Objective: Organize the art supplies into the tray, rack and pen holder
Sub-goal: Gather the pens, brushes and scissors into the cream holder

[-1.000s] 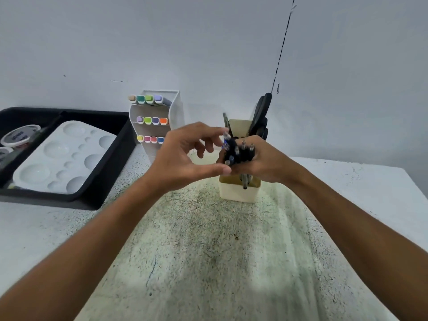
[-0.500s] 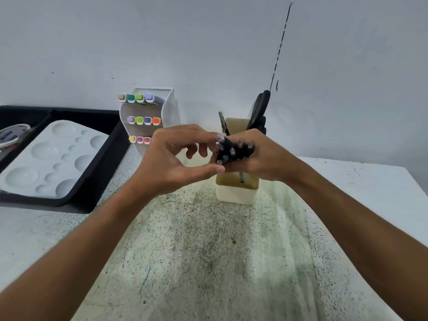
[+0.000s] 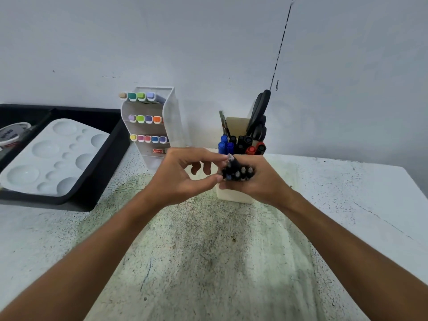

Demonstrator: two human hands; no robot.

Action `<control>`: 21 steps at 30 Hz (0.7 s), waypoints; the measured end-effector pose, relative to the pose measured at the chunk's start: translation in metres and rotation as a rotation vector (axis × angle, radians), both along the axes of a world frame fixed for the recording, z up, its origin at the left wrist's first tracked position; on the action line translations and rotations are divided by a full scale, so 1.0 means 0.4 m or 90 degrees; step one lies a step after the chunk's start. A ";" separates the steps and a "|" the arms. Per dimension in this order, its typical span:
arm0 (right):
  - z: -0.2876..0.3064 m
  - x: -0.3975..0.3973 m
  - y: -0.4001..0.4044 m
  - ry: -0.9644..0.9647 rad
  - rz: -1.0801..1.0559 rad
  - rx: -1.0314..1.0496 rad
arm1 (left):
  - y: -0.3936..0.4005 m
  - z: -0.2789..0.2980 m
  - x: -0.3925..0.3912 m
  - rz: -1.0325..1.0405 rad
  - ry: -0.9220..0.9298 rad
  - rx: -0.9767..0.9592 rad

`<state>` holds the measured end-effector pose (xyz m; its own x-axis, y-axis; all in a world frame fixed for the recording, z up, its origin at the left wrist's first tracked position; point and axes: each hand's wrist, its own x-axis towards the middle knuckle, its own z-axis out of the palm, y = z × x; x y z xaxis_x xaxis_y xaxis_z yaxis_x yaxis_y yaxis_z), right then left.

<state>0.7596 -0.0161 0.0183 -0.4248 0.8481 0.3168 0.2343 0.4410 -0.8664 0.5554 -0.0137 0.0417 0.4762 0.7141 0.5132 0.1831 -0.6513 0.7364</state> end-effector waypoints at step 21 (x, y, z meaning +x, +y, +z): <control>-0.042 0.017 -0.041 0.070 -0.122 0.011 | 0.007 -0.039 0.004 -0.009 -0.007 -0.130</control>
<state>0.7665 -0.0325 0.0016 -0.2189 0.9039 0.3674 0.2190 0.4125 -0.8843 0.5569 -0.0110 0.0262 0.4821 0.7969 0.3641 0.1661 -0.4912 0.8551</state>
